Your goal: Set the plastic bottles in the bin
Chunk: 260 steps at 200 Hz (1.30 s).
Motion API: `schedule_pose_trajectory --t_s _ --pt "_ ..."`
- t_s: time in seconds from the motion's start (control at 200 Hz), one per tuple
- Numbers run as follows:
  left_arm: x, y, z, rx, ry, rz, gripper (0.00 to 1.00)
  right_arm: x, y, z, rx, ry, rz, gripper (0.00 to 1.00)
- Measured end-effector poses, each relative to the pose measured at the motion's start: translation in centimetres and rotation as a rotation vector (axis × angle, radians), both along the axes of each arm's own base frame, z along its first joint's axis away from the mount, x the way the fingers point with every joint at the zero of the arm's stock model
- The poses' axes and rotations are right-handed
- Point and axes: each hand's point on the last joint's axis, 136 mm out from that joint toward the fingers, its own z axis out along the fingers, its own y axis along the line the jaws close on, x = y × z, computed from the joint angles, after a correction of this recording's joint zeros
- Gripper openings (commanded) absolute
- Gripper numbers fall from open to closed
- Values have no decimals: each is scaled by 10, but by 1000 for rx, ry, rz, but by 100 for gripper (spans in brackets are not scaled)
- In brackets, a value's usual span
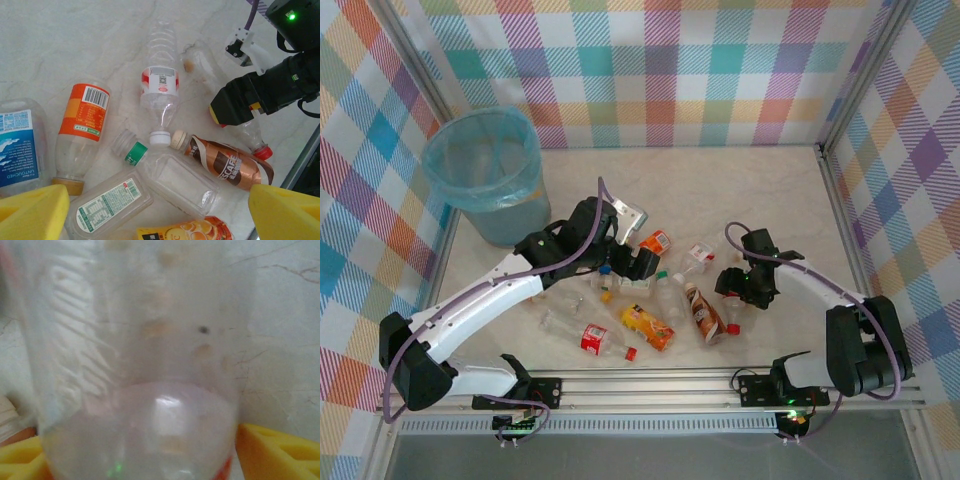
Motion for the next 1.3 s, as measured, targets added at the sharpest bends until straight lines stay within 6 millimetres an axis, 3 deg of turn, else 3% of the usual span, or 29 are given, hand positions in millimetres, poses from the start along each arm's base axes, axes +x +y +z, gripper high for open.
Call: schedule_pose_trajectory --t_s 0.23,0.44,0.575,0.705,0.825,0.99,1.125,1.3 --pt "0 0 10 -20 20 24 92 2 0 7 1 -30 10 63" --pt "6 -6 34 -85 27 64 91 3 -1 43 19 -154 25 56" --pt "13 -16 59 -146 27 77 90 5 -2 79 35 -244 33 54" --pt "16 -26 80 -205 33 73 90 8 2 126 75 -365 55 54" --pt "17 -40 99 -265 54 49 89 6 18 176 172 -498 125 53" --pt "12 -62 116 -360 113 -21 90 -11 48 229 356 -630 263 51" --pt "-2 -76 123 -409 161 -90 92 -28 74 262 516 -711 395 50" --pt "-27 -93 134 -449 198 -199 95 -47 94 289 647 -775 533 48"
